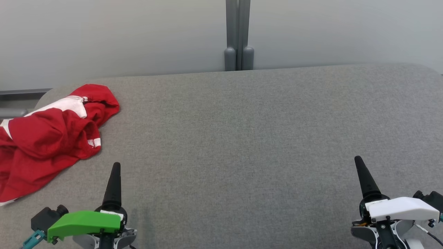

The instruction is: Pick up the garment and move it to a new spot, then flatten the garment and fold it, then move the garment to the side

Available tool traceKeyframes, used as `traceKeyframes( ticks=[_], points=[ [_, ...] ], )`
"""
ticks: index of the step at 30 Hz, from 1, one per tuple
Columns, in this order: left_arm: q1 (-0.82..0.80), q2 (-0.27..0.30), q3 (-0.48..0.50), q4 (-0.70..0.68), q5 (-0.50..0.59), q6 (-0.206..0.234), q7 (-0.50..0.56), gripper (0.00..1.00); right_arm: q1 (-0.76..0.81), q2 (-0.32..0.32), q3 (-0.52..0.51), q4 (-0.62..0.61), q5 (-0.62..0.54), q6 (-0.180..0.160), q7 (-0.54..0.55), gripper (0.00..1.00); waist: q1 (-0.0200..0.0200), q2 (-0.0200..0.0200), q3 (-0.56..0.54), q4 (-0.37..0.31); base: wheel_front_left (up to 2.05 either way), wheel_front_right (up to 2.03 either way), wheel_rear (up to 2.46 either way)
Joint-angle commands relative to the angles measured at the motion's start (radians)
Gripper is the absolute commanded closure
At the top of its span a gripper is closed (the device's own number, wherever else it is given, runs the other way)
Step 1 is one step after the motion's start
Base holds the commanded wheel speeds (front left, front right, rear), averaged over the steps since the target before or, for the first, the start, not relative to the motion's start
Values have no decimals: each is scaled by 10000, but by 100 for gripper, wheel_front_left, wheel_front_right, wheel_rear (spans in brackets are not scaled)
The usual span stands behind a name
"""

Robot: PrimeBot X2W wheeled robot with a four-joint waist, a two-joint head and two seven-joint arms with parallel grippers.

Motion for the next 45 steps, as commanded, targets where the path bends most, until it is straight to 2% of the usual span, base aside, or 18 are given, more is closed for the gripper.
traceKeyframes(
  ticks=[1,18,45],
  points=[
    [-37,51,-40,-196,262,60,-62,0,-45,-49,33,-208,-235,3,-67,0,0,0,-2,2,0,0,0],
    [244,97,-753,-296,3925,511,-664,0,330,-68,419,-549,-3252,4,-667,0,0,0,-102,44,0,0,0],
    [613,97,-1109,176,7164,887,-1444,0,729,-89,762,-376,-6797,4,-1455,0,0,0,-282,88,0,0,0]
  ],
)
